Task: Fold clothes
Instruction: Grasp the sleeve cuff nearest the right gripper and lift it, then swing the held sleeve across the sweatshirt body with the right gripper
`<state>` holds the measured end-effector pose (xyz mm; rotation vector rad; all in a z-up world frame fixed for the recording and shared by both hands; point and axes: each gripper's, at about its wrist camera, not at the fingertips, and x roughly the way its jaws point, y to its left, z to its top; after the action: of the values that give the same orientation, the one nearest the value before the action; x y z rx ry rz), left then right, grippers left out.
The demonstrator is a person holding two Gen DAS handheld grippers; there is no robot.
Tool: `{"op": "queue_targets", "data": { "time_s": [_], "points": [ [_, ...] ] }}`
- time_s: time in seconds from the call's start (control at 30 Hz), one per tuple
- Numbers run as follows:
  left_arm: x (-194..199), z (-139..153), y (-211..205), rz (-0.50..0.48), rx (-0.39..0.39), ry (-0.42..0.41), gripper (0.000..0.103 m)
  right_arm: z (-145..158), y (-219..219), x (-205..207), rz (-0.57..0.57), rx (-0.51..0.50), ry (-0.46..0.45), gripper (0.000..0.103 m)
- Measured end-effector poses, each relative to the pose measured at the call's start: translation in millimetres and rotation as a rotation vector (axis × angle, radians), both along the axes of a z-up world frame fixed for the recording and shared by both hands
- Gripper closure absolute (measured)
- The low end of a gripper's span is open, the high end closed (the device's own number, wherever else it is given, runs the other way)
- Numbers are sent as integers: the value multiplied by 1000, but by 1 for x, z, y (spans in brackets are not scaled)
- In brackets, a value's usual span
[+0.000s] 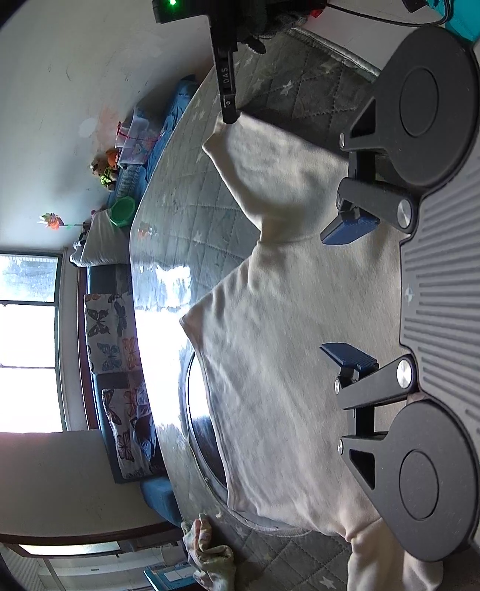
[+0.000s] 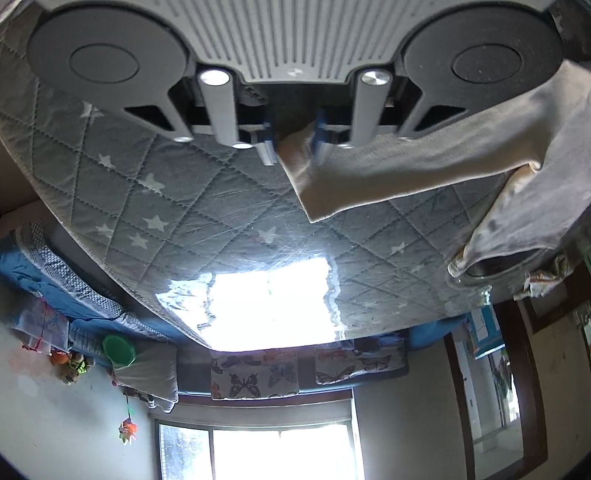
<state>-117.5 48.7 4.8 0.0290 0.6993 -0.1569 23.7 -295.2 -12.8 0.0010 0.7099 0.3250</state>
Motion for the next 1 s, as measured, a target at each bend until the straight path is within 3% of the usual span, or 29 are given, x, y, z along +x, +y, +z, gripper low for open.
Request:
{"op": "queue_targets", "data": {
  "time_s": [0.13, 0.33, 0.73, 0.9, 1.0],
  "points": [
    [2, -3, -7, -17, 3, 7, 40, 13, -2, -7, 16, 51, -27, 92],
    [4, -7, -16, -44, 3, 18, 40, 57, 7, -19, 91, 130, -112, 93],
    [-4, -10, -9, -27, -20, 14, 36, 139, 79, -46, 411, 249, -232, 98],
    [-13, -5, 10, 28, -34, 2, 35, 145, 124, -53, 531, 187, -242, 97],
    [-17, -4, 19, 53, -39, 0, 34, 128, 134, -51, 524, 101, -207, 89]
  ]
}}
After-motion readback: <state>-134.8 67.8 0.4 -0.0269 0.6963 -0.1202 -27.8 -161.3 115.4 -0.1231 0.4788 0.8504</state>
